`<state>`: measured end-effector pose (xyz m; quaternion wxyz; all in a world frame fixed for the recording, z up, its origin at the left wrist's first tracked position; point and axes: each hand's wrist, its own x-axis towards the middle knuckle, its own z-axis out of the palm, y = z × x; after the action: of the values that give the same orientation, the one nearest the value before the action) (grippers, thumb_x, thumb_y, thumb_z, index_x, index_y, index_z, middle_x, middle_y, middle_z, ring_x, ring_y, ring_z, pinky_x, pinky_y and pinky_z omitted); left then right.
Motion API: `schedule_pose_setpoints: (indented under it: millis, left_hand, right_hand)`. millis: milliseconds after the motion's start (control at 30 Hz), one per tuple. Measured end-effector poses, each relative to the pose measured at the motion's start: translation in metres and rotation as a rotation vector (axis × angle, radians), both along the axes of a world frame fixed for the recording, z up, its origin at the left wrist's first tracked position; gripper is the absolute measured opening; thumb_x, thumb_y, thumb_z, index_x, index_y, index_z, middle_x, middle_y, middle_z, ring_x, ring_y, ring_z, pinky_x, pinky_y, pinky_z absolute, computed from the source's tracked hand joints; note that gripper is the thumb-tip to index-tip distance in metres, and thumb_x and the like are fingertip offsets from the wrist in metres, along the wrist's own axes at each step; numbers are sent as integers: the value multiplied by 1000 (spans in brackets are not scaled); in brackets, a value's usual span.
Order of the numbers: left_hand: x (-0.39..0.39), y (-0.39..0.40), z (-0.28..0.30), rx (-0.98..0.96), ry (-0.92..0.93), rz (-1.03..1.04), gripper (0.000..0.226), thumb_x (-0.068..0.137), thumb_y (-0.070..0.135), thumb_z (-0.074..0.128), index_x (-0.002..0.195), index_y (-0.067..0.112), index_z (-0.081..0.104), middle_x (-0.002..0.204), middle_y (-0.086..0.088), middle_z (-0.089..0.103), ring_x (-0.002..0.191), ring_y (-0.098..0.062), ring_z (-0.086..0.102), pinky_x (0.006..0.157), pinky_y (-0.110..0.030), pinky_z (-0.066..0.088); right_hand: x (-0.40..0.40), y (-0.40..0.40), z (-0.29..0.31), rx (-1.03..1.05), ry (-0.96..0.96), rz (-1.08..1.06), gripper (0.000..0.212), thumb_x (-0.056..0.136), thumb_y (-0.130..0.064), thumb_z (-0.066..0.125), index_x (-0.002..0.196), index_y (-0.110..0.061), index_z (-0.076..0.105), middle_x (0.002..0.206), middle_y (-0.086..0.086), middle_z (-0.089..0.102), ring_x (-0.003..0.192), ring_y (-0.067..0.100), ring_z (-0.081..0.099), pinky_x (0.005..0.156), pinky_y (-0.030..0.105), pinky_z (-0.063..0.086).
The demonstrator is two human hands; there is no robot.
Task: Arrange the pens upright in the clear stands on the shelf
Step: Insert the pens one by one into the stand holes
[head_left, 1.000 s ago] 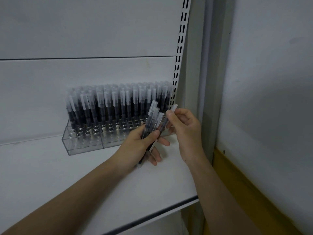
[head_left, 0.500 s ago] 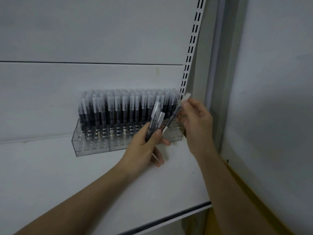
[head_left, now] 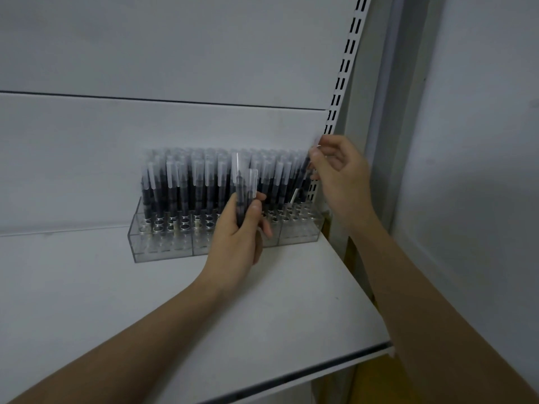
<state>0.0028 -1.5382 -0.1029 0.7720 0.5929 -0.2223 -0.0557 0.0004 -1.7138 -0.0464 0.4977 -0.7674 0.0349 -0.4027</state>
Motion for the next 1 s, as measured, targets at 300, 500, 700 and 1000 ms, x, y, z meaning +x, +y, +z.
schedule_pose_setpoints:
  millis: [300, 500, 700, 1000]
  left_hand:
    - [2, 1, 0, -11, 3, -21, 19, 107, 23, 38, 114, 15, 53, 65, -3, 56, 36, -12, 29, 37, -20, 24]
    - [3, 1, -1, 13, 4, -45, 20, 107, 24, 38, 115, 14, 54, 66, -1, 56, 36, -12, 32, 39, -21, 25]
    - [3, 0, -3, 45, 54, -153, 20, 106, 24, 40, 115, 16, 56, 70, -3, 57, 37, -16, 32, 42, -20, 23]
    - [0, -1, -6, 231, 33, -321, 29, 105, 23, 44, 96, -3, 53, 67, -17, 51, 39, -18, 34, 37, -22, 24]
  right_hand:
    - [1, 0, -8, -154, 143, 53, 13, 97, -17, 61, 110, -20, 59, 100, -1, 66, 91, 14, 66, 84, 31, 58]
    - [-3, 1, -35, -165, 262, 63, 9, 97, -13, 62, 105, -15, 61, 94, -2, 65, 85, 1, 64, 75, 22, 54]
    - [-26, 20, -54, 36, 88, -58, 11, 98, -17, 59, 100, -28, 61, 88, -11, 64, 78, 1, 61, 71, 15, 50]
    - [-43, 34, -75, 354, 201, 233, 21, 103, -24, 51, 107, -13, 69, 95, 7, 73, 77, 22, 66, 72, 43, 53]
